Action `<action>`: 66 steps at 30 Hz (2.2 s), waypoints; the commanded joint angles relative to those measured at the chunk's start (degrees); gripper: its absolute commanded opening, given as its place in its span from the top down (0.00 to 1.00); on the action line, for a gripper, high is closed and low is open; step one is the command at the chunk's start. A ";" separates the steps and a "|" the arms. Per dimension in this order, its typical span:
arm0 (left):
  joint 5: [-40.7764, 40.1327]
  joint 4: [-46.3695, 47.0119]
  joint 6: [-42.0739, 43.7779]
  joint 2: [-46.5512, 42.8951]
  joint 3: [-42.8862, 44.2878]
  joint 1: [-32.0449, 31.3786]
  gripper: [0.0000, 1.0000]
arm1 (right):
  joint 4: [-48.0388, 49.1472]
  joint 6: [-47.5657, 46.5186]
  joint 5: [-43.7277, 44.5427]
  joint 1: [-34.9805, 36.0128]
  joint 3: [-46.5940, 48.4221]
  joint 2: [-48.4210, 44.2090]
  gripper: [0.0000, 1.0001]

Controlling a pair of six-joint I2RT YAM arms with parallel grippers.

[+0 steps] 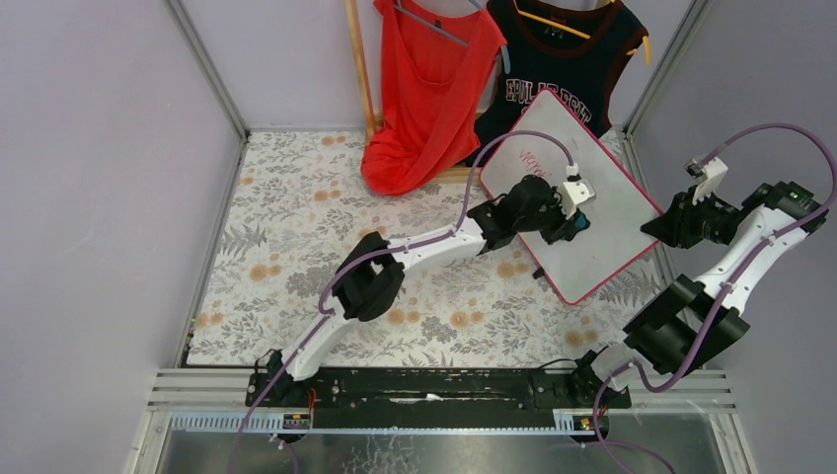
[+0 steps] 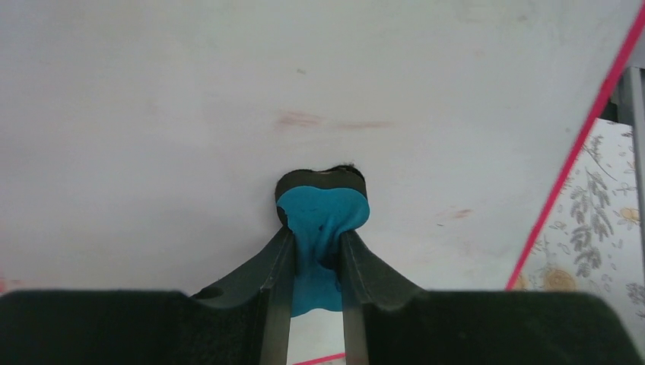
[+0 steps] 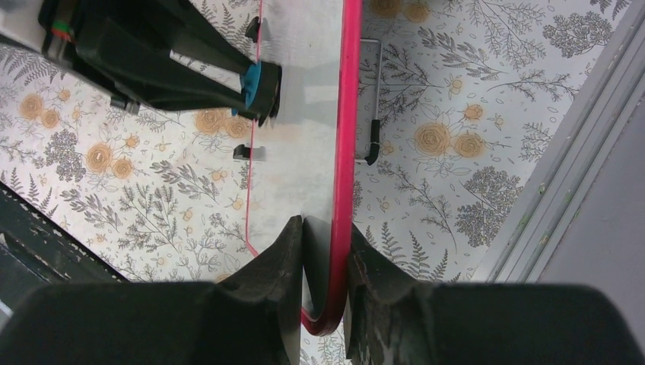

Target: Erase the whiteboard

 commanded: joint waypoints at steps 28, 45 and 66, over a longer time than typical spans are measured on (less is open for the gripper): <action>-3.62 14.03 2.35 13.55 14.64 23.84 0.89 | -4.37 -6.40 9.53 5.88 -7.51 -4.29 1.00; -12.96 19.71 2.91 3.12 -2.12 19.60 0.98 | -4.34 -4.66 9.46 6.72 -6.07 -3.16 1.00; -12.09 26.58 0.95 -7.17 -17.60 19.89 1.00 | -4.35 -4.47 8.49 6.71 -5.61 -1.53 1.00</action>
